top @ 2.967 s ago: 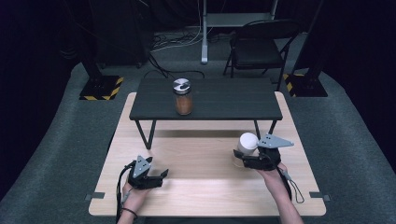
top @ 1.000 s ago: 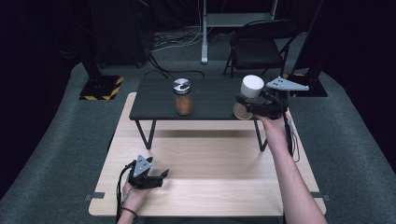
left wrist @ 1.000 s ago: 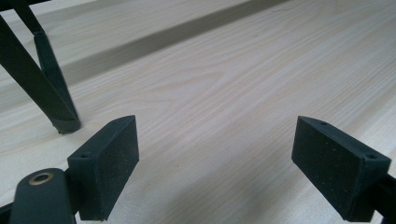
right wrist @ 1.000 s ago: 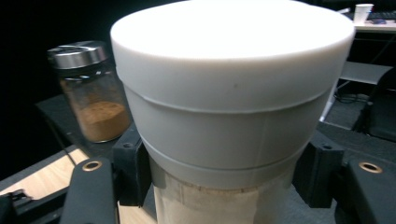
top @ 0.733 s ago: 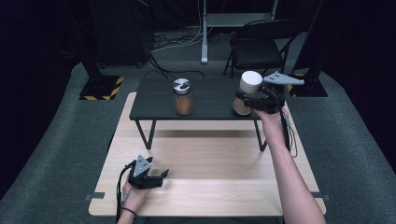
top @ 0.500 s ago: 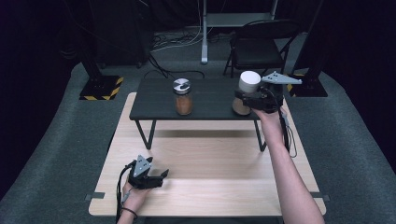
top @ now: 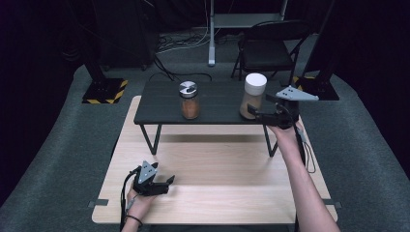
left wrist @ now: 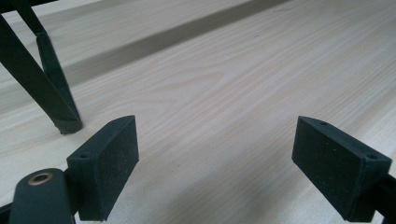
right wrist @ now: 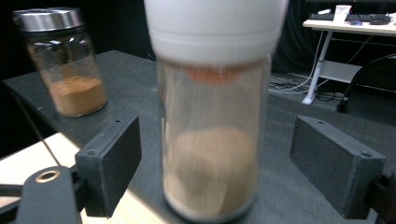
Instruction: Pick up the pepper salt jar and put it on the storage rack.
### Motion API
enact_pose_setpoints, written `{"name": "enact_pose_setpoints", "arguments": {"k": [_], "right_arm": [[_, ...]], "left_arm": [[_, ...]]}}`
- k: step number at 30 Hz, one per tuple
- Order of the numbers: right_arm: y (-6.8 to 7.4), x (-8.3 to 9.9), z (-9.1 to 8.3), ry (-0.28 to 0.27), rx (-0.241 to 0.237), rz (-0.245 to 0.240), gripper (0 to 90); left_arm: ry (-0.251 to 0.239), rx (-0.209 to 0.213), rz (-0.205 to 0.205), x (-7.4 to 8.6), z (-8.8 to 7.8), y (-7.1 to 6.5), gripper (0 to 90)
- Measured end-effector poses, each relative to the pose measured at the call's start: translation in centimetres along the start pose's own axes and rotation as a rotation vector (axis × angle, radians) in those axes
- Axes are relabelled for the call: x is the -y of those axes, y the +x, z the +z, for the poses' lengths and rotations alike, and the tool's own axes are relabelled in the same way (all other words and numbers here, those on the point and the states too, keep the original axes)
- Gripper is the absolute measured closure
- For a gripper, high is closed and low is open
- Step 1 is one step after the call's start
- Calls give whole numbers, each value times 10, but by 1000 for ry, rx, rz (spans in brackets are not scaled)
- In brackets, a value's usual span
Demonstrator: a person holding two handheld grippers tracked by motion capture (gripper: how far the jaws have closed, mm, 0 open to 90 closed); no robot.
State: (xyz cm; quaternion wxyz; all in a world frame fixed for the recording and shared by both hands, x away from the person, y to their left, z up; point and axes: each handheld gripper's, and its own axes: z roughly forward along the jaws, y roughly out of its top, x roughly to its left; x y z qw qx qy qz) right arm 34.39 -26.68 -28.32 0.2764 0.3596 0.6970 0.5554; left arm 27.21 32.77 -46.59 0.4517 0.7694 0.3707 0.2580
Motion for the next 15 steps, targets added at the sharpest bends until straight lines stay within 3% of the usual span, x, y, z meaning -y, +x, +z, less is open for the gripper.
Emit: {"name": "enact_pose_setpoints", "arguments": {"k": [11,15], "right_arm": [[-8,61,-38,-41,-58,9,129],[-8,82,-47,-35,-62,-10,126]], "left_arm": [[0,-1,-3,0,0,0,138],[1,-1,-1,0,0,0,138]]}}
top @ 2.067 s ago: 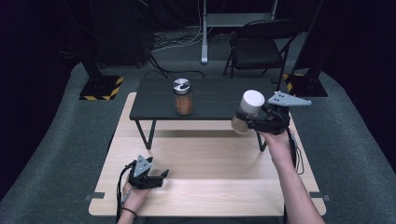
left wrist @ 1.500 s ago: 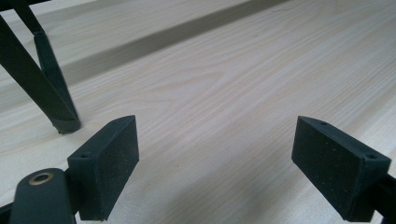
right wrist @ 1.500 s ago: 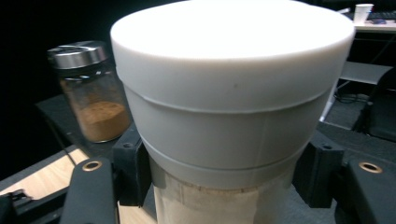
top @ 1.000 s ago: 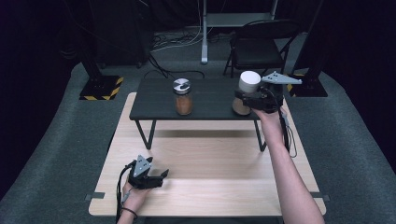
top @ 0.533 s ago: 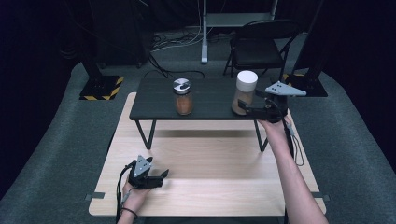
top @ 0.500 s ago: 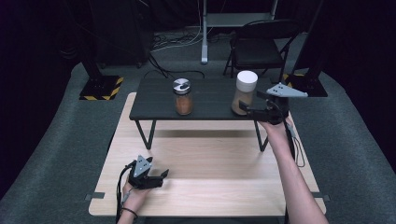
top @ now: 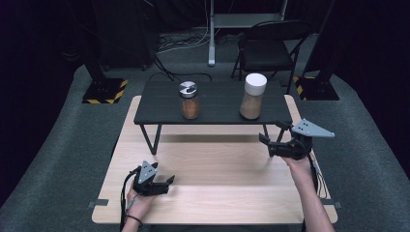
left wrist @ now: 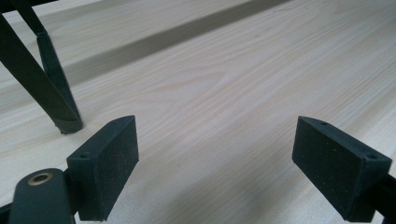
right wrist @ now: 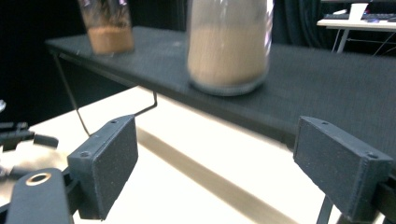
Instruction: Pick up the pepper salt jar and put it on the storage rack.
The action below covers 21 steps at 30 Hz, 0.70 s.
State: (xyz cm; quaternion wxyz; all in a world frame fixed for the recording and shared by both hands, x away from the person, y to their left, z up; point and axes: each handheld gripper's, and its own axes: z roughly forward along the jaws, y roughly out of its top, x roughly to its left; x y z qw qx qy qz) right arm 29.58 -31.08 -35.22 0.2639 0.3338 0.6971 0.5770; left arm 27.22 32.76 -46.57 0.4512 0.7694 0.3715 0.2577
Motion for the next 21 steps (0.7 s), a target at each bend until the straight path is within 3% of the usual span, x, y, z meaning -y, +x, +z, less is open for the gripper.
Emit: {"name": "enact_pose_setpoints", "arguments": {"k": [7,16,21], "right_arm": [[3,37,-13,8,9,-2,116],[7,80,-22,30,33,46,110],[11,98,-24,69,48,57,109]], "left_arm": [[-2,0,-5,0,0,0,138],[-1,4,-7,0,0,1,138],[-6,6,-15,1,-1,2,138]]}}
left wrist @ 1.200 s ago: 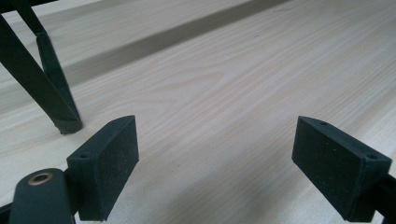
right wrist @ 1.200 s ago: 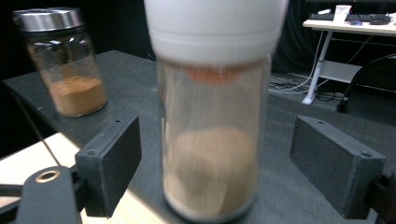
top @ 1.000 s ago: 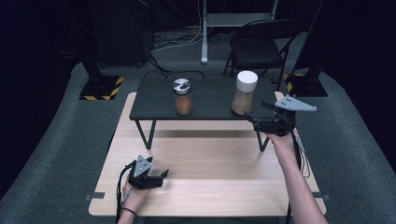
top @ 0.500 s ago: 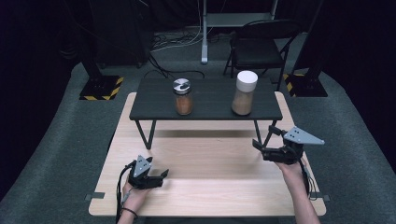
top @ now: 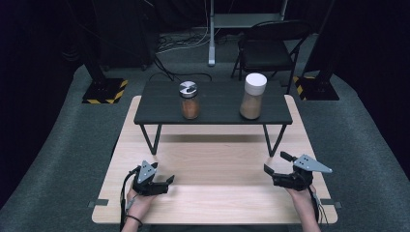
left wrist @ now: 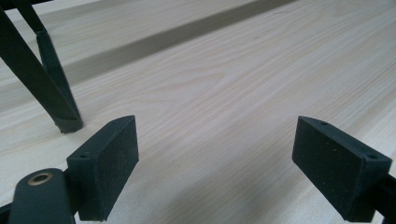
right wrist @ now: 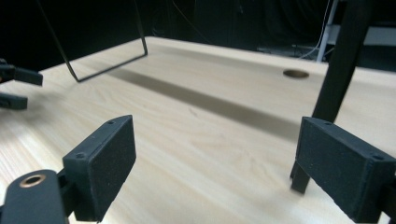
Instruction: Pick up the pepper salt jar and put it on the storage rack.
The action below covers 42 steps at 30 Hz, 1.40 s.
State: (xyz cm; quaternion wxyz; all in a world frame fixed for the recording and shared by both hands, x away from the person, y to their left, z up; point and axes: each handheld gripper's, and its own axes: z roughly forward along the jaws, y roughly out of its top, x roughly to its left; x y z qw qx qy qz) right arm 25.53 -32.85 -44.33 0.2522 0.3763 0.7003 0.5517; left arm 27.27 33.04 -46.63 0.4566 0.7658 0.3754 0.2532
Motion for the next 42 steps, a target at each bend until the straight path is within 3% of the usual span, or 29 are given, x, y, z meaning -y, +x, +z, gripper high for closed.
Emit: {"name": "enact_pose_setpoints", "arguments": {"k": [9,12,20,42], "right_arm": [[7,28,-10,15,45,6,111],[9,27,-9,58,54,-18,113],[1,28,-6,88,72,7,113],[-1,29,-7,86,73,18,116]], "left_arm": [[2,4,0,0,0,1,138],[-1,2,3,0,0,0,138],[-2,-1,0,1,-1,0,138],[1,-1,2,1,-1,0,138]]}}
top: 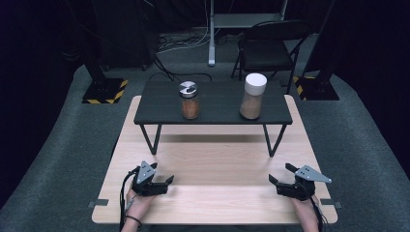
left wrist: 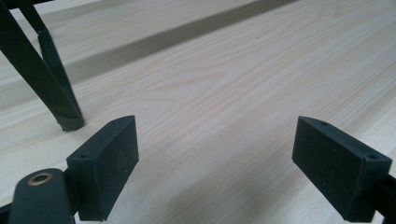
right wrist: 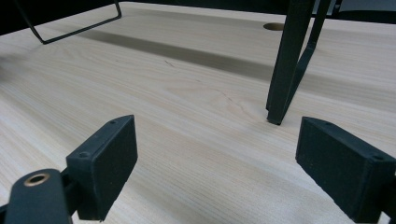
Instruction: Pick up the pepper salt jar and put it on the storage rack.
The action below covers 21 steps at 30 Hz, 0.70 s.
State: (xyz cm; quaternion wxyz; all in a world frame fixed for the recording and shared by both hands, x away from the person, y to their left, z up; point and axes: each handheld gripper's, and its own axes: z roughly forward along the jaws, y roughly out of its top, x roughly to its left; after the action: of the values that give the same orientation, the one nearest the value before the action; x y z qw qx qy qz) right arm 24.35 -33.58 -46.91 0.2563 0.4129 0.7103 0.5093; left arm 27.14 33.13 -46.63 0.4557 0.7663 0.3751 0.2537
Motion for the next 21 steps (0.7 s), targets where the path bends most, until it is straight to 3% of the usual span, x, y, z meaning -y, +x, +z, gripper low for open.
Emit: {"name": "enact_pose_setpoints", "arguments": {"k": [21], "right_arm": [[0,-1,1,13,-1,5,116]], "left_arm": [[1,-1,1,0,0,0,138]]}}
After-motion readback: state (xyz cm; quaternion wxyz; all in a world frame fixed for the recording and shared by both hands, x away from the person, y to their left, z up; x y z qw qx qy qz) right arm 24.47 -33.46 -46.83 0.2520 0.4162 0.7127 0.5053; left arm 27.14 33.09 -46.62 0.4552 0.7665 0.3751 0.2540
